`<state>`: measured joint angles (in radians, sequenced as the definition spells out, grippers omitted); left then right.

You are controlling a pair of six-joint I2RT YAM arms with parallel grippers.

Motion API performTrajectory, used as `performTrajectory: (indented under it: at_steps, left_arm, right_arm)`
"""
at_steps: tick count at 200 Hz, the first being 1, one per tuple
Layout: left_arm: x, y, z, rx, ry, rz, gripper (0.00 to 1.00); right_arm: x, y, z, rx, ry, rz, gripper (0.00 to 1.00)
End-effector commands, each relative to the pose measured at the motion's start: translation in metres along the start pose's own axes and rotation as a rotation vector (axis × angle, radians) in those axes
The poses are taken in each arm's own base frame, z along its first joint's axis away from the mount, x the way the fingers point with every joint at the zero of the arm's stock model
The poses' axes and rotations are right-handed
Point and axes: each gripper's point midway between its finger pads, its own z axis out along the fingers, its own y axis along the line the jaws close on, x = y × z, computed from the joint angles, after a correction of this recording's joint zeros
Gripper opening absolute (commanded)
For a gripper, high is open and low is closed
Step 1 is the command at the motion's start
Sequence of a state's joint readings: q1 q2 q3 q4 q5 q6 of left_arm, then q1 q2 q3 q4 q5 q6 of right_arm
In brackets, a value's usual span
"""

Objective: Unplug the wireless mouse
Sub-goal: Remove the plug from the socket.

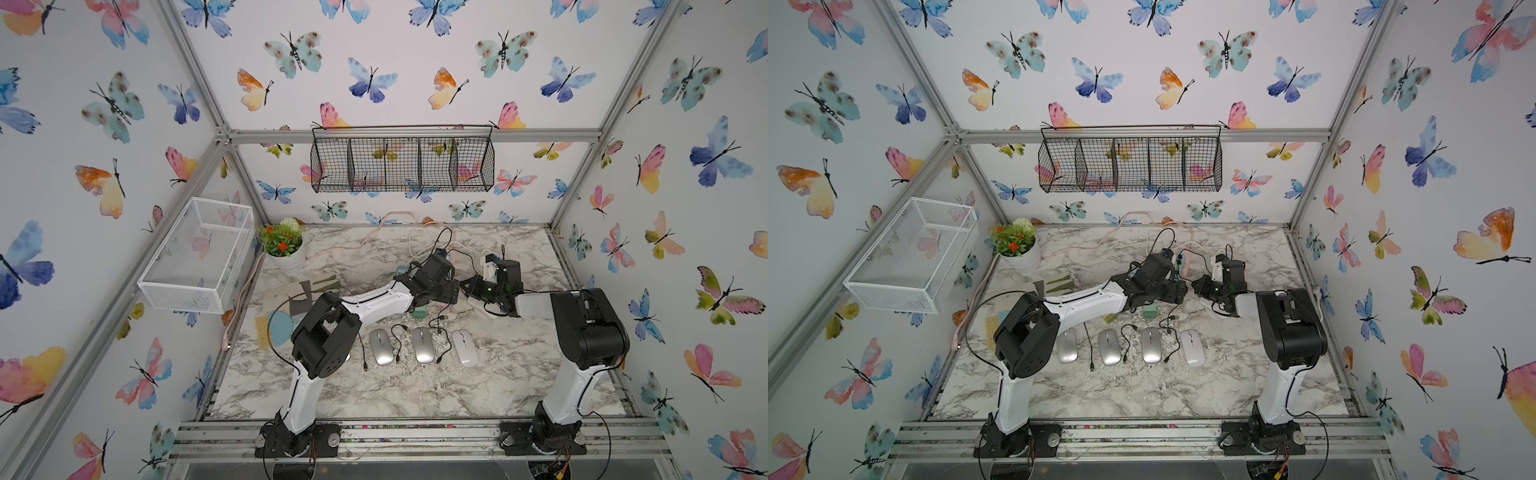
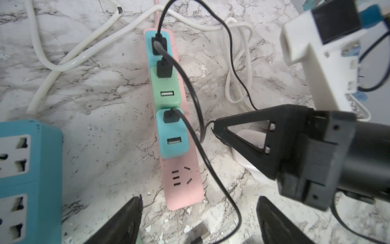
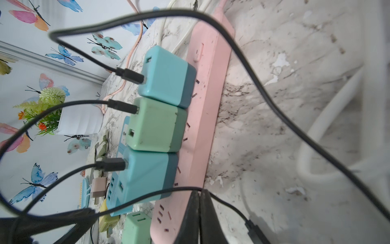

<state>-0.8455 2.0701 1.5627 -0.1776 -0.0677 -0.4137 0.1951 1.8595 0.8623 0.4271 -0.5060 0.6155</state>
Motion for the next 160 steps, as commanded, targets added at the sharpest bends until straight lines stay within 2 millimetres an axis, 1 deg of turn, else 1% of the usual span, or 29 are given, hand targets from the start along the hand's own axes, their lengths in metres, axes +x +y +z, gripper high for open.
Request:
performTrajectory:
  at_steps: [1, 23, 32, 49, 90, 113, 160]
  left_arm:
    - [0.008, 0.011, 0.016, -0.079, 0.036, 0.049, 0.83]
    - [0.009, 0.020, 0.025, -0.131, 0.034, 0.071, 0.75]
    - [0.006, 0.023, 0.027, -0.151, 0.023, 0.078, 0.71]
    - [0.000, 0.029, 0.031, -0.186, 0.003, 0.090, 0.68]
    - [-0.013, 0.034, 0.043, -0.205, -0.025, 0.088, 0.62]
    - [-0.017, 0.037, 0.049, -0.207, -0.044, 0.084, 0.57]
    - [-0.020, 0.040, 0.060, -0.217, -0.038, 0.089, 0.44]
  right_arm:
    - [-0.005, 0.009, -0.011, -0.012, -0.012, -0.030, 0.07]
    - [-0.001, 0.009, -0.014, -0.010, -0.006, -0.035, 0.07]
    - [0.000, 0.009, -0.015, -0.009, -0.003, -0.036, 0.07]
    - [0.001, 0.010, -0.017, -0.010, -0.003, -0.041, 0.07]
    - [0.003, 0.011, -0.023, -0.002, -0.001, -0.050, 0.07]
    - [0.005, 0.012, -0.026, 0.003, 0.000, -0.054, 0.07]
    - [0.007, 0.013, -0.033, 0.008, 0.000, -0.063, 0.07]
